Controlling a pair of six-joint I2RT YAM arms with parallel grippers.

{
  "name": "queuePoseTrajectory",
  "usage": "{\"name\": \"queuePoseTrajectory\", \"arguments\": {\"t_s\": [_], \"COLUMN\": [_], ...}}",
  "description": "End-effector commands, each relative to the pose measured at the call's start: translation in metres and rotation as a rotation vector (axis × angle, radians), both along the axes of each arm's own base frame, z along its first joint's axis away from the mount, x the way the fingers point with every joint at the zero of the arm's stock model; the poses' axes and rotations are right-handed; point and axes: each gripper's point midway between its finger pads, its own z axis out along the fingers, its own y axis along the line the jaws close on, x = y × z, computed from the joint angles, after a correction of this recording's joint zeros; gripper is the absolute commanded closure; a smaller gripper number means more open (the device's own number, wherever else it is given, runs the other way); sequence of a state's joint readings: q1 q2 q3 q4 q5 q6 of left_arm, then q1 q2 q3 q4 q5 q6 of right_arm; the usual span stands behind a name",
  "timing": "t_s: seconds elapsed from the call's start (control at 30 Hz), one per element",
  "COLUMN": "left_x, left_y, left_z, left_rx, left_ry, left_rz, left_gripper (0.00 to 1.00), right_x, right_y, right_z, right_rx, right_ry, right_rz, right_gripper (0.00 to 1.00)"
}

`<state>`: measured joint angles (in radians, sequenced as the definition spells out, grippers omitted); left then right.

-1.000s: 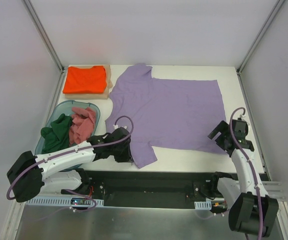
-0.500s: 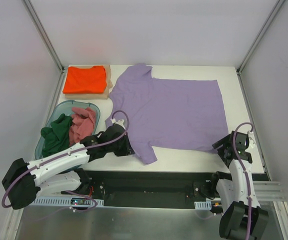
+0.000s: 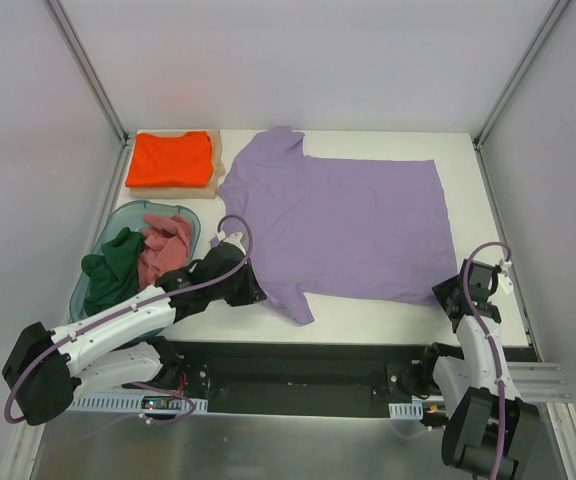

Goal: Fold and stack the t-shirts
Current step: Grap the side of the flattened tshirt closest away from the robot with both arms

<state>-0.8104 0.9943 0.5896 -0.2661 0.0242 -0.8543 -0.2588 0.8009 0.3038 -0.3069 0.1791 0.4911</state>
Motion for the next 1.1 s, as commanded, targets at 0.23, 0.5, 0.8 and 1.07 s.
{"name": "queuePoseTrajectory", "arguments": {"t_s": [0.23, 0.5, 0.8, 1.07], "left_x": [0.011, 0.017, 0.035, 0.055], "left_y": [0.003, 0.003, 0.002, 0.0], "left_z": [0.004, 0.012, 0.039, 0.058], "left_rx": [-0.012, -0.023, -0.069, -0.087], "left_ry": [-0.035, -0.061, -0.12, -0.179], "left_rz": [0.025, 0.028, 0.037, 0.053], "left_gripper": [1.0, 1.0, 1.0, 1.0], "right_x": [-0.002, 0.005, 0.014, 0.028], "right_y": [0.0, 0.01, 0.017, 0.033], "right_z": [-0.015, -0.007, 0.017, 0.028], "right_rx": [-0.002, 0.024, 0.006, 0.079], "right_ry": [0.031, -0.006, -0.055, -0.066], "right_rz": [0.02, 0.101, 0.207, 0.299], "right_gripper": [0.56, 0.9, 0.99, 0.99]}}
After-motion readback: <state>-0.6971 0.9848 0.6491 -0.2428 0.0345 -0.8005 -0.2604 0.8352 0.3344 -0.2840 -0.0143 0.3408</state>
